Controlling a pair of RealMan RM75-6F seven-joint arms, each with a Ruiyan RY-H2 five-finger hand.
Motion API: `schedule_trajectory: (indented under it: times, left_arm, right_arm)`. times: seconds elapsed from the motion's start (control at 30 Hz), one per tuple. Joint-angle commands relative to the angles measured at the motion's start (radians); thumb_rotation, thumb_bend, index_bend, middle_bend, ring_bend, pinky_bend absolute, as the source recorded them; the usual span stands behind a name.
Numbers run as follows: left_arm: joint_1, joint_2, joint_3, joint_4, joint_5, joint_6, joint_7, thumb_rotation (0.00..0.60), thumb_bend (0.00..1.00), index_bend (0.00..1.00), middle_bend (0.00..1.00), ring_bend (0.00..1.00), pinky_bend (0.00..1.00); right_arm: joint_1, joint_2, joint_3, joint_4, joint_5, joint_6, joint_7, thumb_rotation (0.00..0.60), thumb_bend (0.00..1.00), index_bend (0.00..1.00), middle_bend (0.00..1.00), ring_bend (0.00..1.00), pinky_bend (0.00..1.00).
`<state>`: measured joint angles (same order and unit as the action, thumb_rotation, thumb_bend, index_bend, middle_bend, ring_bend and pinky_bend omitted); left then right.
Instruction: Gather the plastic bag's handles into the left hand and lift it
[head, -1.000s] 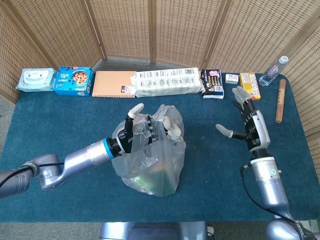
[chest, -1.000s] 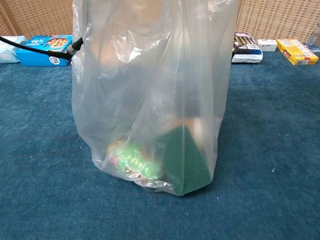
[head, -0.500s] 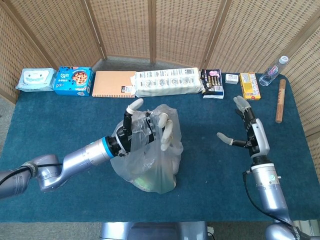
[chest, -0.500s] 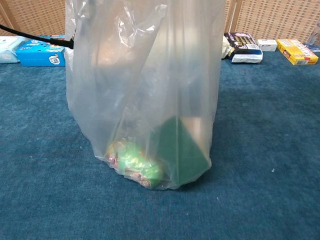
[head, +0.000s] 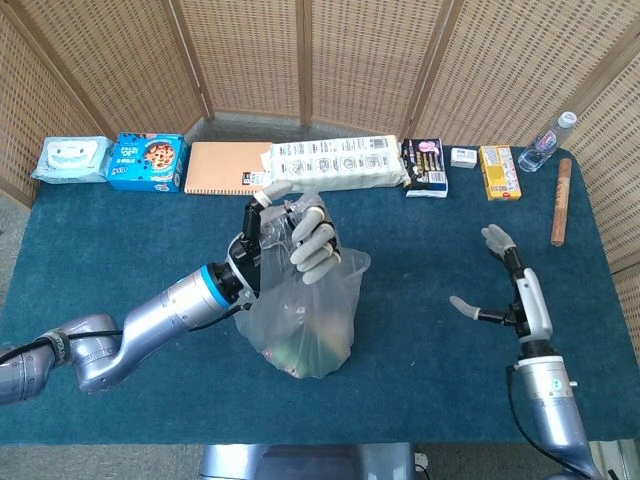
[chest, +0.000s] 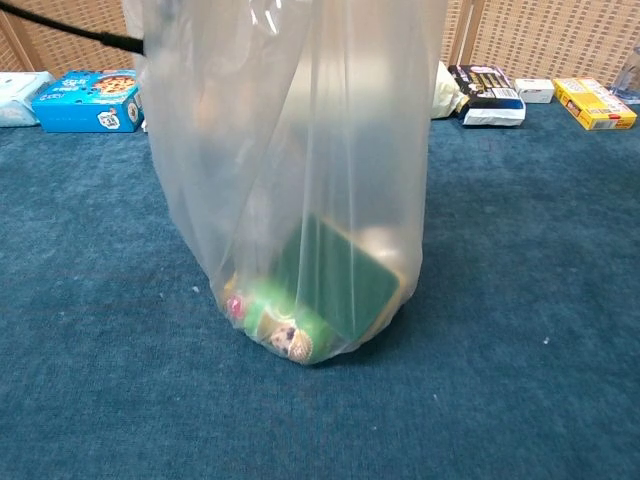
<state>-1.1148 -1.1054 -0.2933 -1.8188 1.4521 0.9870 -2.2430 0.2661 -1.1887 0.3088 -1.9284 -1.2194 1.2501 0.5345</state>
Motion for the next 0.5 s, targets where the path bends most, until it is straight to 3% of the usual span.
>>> schedule_trajectory:
  times: [0.03, 0.13, 0.3, 0.5]
  left_arm:
    - [-0.001, 0.008, -0.028, -0.014, -0.022, -0.019, 0.017, 0.0, 0.53, 0.75, 0.82, 0.82, 0.78]
    - [-0.003, 0.015, -0.057, -0.026, -0.036, -0.033, 0.027, 0.008, 0.55, 0.78, 0.86, 0.85, 0.79]
    - [-0.001, 0.031, -0.111, -0.052, -0.061, -0.049, 0.052, 0.074, 0.57, 0.82, 0.9, 0.89, 0.81]
    - [0.005, 0.066, -0.177, -0.094, -0.096, -0.071, 0.08, 0.088, 0.58, 0.82, 0.9, 0.89, 0.81]
  right_arm:
    - [-0.01, -0.008, -0.021, 0.028, -0.012, 0.003, -0.007, 0.6, 0.14, 0.09, 0.14, 0.14, 0.12]
    - [-0.016, -0.007, -0.037, 0.052, -0.023, -0.003, -0.001, 0.6, 0.14, 0.1, 0.15, 0.15, 0.13]
    - [-0.039, -0.017, -0.071, 0.094, -0.056, 0.022, -0.015, 0.6, 0.14, 0.11, 0.15, 0.15, 0.12]
    - [-0.05, -0.028, -0.097, 0.146, -0.083, 0.034, -0.041, 0.6, 0.14, 0.11, 0.15, 0.14, 0.13]
